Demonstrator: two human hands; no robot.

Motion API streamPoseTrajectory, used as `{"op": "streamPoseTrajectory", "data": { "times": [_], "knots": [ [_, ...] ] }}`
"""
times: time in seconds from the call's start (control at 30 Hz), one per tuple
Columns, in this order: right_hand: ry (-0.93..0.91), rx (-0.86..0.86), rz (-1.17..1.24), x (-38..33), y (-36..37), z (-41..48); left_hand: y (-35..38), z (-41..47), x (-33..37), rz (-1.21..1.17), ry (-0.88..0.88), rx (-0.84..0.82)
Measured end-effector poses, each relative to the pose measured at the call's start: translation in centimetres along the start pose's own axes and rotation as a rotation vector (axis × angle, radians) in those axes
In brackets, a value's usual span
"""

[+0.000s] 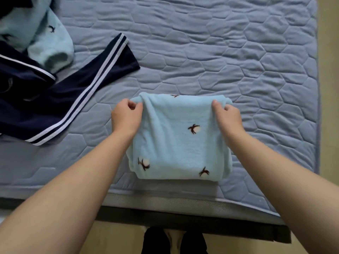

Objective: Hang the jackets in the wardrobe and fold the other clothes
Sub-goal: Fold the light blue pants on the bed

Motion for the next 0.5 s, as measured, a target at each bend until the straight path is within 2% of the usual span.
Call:
{"op": "streamPoseTrajectory", "data": {
  "times": [0.07,0.2,0.23,0.3,0.4,0.5],
  "knots": [
    [0.022,0.047,0.053,-0.2,-0.1,0.9,0.0,0.6,0.6,0.004,0.026,-0.011],
    [-0.010,0.090,0.168,-0.3,0.1,0.8,2.3,0.1,1.0,0.081,0.019,-0.251],
    [-0.022,0.089,0.173,-0.3,0.2,0.7,2.6,0.1,1.1,0.124,0.041,-0.261],
    [-0.039,0.078,0.185,-0.6,0.4,0.5,1.7,0.6,1.3,0.127,0.055,-0.162],
    [-0.045,0.076,0.185,-0.9,0.4,0.4,-0.2,1.7,0.0,0.007,0.008,-0.018],
    [-0.030,0.074,0.184,-0.8,0.4,0.6,-0.2,1.9,-1.5,0.010,-0.006,-0.093]
  ]
}}
Point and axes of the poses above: each hand's wrist, its own z-axis towards the middle knuckle, its own y-axis out of the palm, x = y × z, the point moved 6 cm from there along z, towards the middle knuckle, and after that the axes turned 6 degrees about -z, right-handed, at the moved point
